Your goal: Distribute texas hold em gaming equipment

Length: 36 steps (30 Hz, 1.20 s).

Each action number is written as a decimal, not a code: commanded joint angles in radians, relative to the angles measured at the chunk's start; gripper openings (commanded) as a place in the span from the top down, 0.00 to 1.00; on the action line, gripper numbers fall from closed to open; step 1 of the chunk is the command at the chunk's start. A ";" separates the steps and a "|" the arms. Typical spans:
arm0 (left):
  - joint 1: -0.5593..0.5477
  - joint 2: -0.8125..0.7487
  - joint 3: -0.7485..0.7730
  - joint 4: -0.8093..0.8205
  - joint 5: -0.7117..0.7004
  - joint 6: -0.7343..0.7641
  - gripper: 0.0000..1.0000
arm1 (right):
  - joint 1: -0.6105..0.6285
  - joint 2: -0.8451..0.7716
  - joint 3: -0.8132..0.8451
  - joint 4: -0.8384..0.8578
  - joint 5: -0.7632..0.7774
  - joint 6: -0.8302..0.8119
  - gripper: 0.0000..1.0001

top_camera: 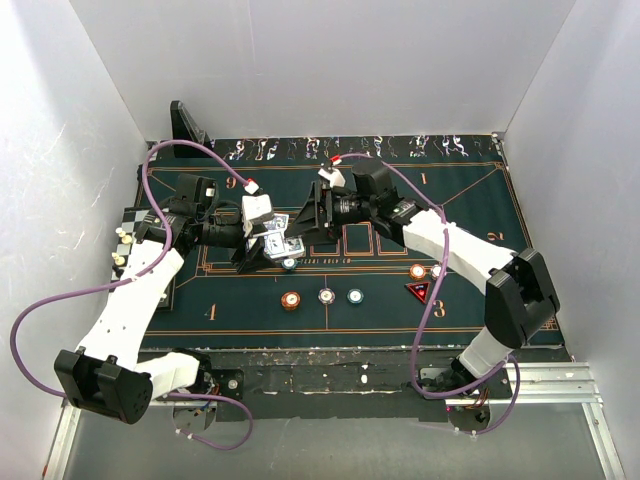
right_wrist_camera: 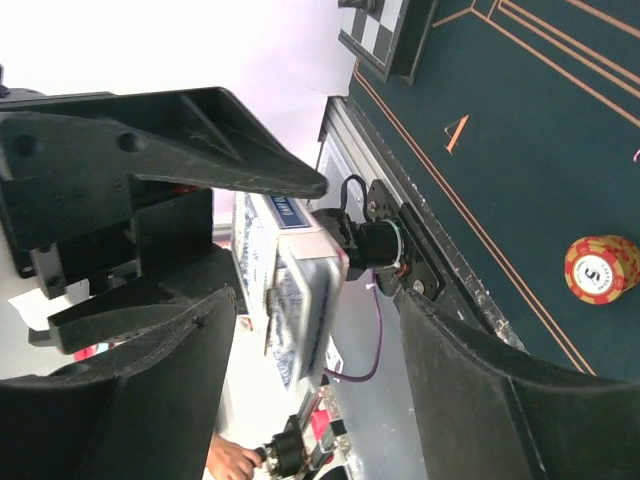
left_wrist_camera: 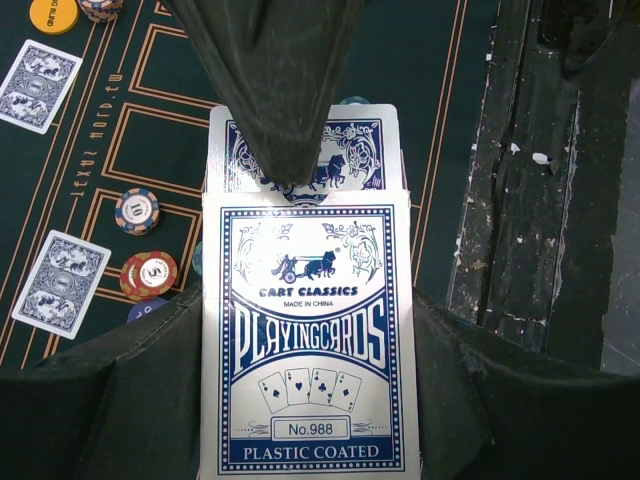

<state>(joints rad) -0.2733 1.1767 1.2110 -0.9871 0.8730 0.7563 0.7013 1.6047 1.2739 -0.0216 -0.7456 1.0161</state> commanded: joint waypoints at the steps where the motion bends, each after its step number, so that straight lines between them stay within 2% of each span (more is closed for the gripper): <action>1: -0.004 -0.006 0.051 0.028 0.046 -0.012 1.00 | 0.007 0.017 -0.041 0.152 -0.052 0.071 0.31; 5: -0.003 -0.003 0.058 0.030 0.052 -0.017 1.00 | 0.007 0.017 -0.054 0.158 -0.051 0.075 0.44; 18: -0.003 -0.008 0.061 0.031 0.057 -0.021 1.00 | -0.006 -0.034 -0.085 0.160 -0.037 0.079 0.62; 36: -0.003 -0.014 0.053 0.038 0.058 -0.020 1.00 | -0.077 -0.138 -0.165 0.138 -0.032 0.084 0.66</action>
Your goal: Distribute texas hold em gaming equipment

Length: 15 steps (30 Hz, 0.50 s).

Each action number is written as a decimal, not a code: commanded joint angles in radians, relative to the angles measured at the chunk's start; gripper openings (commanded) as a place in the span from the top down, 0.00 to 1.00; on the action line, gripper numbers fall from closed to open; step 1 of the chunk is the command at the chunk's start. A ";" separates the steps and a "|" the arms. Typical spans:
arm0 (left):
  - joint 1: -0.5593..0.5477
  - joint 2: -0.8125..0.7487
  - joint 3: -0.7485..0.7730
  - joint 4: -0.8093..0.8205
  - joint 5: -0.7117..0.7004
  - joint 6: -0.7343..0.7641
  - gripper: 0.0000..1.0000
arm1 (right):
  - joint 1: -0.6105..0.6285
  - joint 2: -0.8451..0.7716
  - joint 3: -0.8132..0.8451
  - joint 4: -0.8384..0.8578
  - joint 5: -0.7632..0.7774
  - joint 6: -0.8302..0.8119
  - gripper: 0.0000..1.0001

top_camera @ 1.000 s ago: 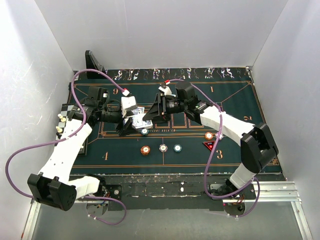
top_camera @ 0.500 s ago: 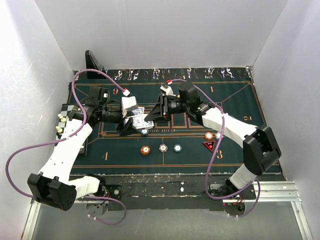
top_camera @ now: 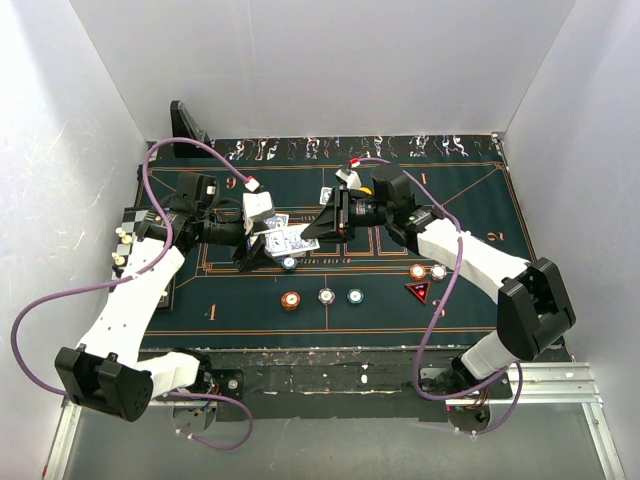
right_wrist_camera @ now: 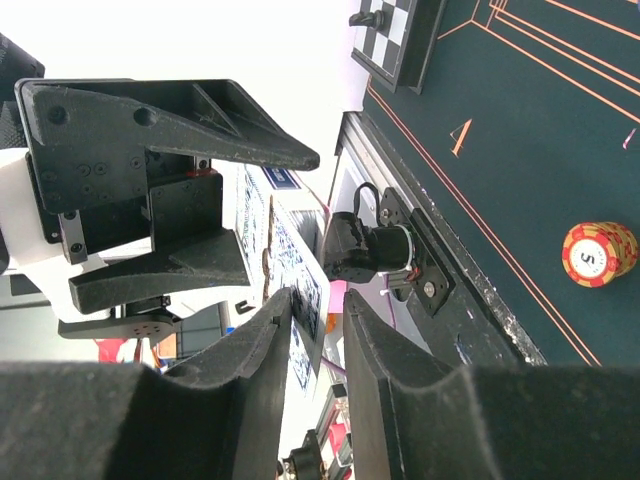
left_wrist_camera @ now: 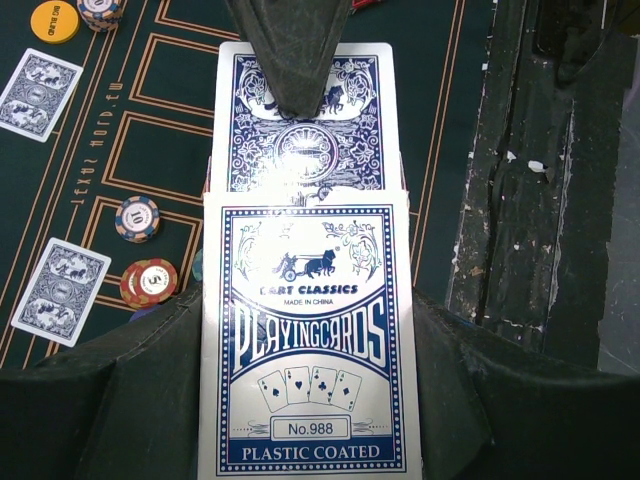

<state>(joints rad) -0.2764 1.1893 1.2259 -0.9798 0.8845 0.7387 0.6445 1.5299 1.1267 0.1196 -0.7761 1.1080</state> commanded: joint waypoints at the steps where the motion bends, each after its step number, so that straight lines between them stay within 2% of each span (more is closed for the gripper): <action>1: -0.001 -0.026 0.038 0.030 0.048 -0.001 1.00 | -0.025 -0.071 -0.024 -0.005 -0.002 -0.008 0.66; 15: 0.000 -0.022 0.041 0.033 0.045 -0.001 1.00 | -0.071 -0.163 -0.064 -0.049 -0.011 -0.017 0.75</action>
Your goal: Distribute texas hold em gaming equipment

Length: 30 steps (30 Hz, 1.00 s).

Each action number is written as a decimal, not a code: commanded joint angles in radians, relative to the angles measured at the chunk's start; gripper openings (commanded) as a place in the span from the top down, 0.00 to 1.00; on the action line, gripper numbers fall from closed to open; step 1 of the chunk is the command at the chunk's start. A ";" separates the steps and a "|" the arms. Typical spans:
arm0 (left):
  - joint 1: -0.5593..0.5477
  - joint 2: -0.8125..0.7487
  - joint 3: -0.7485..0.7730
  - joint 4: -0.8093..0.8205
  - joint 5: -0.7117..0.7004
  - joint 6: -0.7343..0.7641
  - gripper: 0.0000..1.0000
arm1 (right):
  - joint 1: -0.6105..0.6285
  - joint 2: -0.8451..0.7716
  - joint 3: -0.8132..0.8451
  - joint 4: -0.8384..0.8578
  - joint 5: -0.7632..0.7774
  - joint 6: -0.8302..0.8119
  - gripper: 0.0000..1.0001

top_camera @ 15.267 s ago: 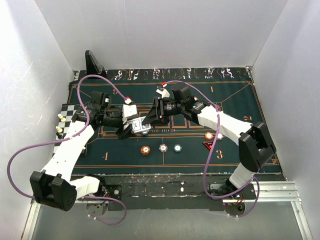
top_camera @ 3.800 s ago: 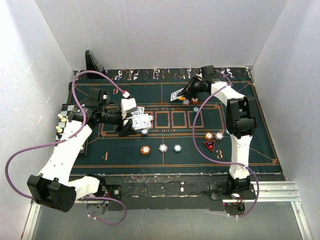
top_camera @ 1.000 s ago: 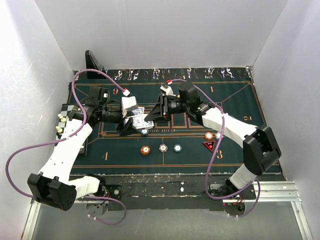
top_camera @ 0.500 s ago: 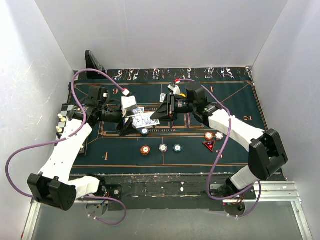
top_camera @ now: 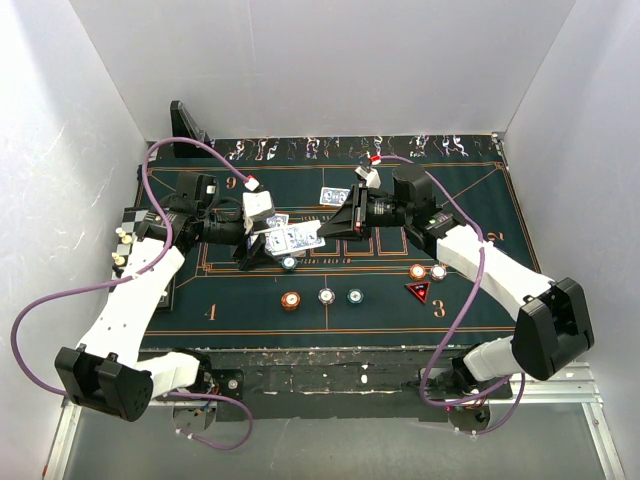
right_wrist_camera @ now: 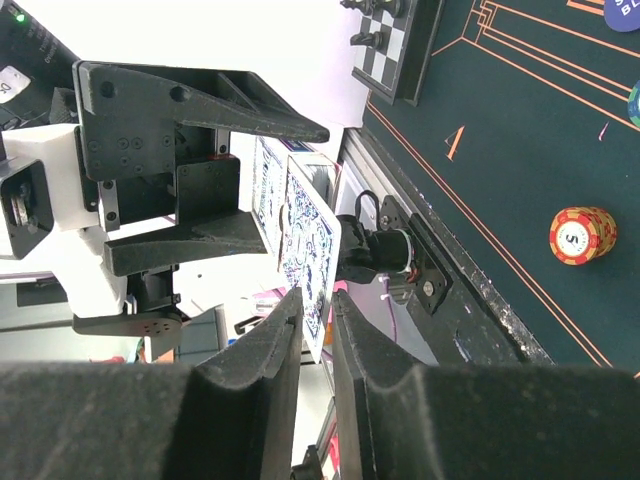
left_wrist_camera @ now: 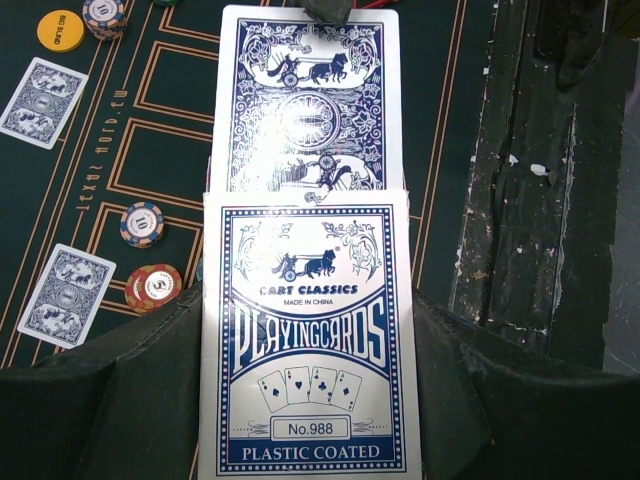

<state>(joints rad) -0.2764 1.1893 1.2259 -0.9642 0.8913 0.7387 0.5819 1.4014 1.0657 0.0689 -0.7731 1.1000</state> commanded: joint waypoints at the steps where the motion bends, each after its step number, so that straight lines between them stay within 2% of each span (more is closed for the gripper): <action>1: 0.000 -0.020 0.043 0.018 0.038 -0.001 1.00 | -0.008 -0.033 -0.003 0.002 -0.015 -0.008 0.75; 6: 0.000 -0.020 0.046 0.018 0.035 -0.001 1.00 | -0.011 -0.030 -0.004 -0.011 -0.017 -0.012 0.80; 12: 0.000 -0.020 0.043 0.016 0.031 0.001 1.00 | -0.056 -0.087 -0.027 -0.044 -0.017 -0.023 0.99; 21: 0.000 -0.025 0.041 0.012 0.026 0.005 1.00 | -0.186 -0.203 -0.136 -0.067 -0.052 -0.014 0.99; 30: 0.000 -0.028 0.041 0.005 0.023 0.014 1.00 | -0.395 -0.305 -0.263 -0.262 -0.062 -0.161 0.99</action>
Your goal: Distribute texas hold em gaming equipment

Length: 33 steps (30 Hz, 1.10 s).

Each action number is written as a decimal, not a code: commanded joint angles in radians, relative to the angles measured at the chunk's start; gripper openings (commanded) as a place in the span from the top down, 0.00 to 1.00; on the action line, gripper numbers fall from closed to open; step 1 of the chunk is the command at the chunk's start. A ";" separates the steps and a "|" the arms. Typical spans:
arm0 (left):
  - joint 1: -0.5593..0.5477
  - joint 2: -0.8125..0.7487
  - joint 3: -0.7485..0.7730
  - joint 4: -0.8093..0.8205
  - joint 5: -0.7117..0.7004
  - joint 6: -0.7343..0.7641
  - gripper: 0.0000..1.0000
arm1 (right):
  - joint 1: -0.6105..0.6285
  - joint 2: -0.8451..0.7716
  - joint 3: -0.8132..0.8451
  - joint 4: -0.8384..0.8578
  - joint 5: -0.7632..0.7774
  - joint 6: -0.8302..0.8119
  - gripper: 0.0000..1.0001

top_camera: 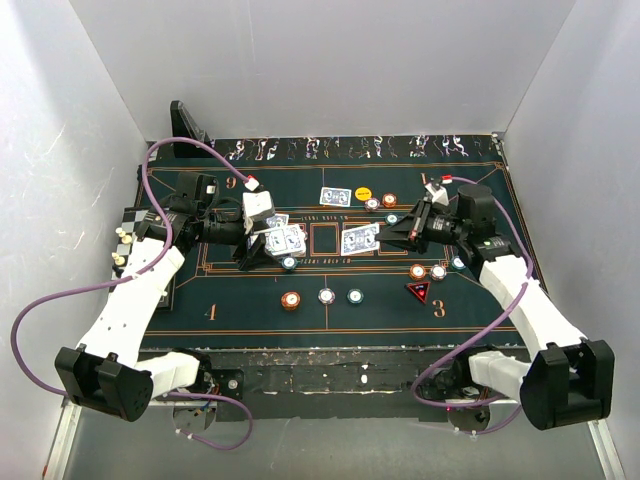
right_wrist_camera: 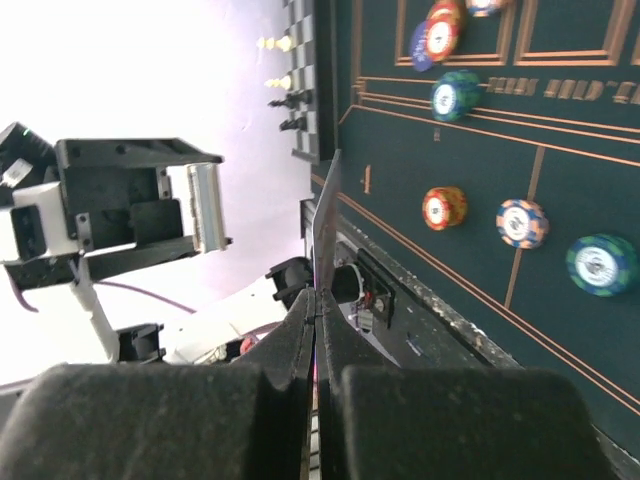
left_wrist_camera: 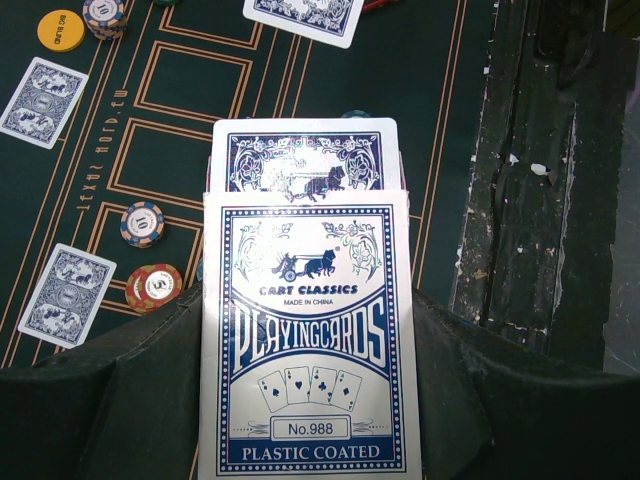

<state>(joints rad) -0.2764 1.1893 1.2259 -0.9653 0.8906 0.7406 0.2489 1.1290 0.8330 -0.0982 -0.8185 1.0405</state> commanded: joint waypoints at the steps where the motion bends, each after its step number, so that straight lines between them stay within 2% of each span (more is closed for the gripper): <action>1: 0.000 -0.027 0.041 0.007 0.025 0.011 1.00 | -0.080 -0.029 -0.040 -0.130 0.002 -0.127 0.99; 5: 0.000 -0.023 0.044 0.007 0.027 0.009 1.00 | -0.126 0.003 -0.061 -0.227 0.070 -0.218 0.99; 10: 0.000 -0.026 0.040 0.007 0.027 0.009 1.00 | -0.138 0.070 -0.018 -0.365 0.268 -0.341 0.99; 14: -0.001 -0.028 0.037 0.007 0.027 0.009 1.00 | -0.145 0.130 0.000 -0.365 0.350 -0.361 0.99; 24: -0.001 -0.034 0.032 0.004 0.025 0.011 1.00 | -0.143 0.256 -0.012 -0.270 0.390 -0.350 0.99; 30: 0.000 -0.033 0.032 0.004 0.027 0.016 1.00 | -0.143 0.288 0.023 -0.334 0.461 -0.396 0.99; 33: 0.000 -0.030 0.034 0.004 0.031 0.016 1.00 | -0.146 0.288 0.054 -0.388 0.512 -0.424 0.86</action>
<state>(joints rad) -0.2764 1.1870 1.2259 -0.9676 0.8909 0.7441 0.1104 1.4170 0.8150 -0.4313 -0.3847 0.6708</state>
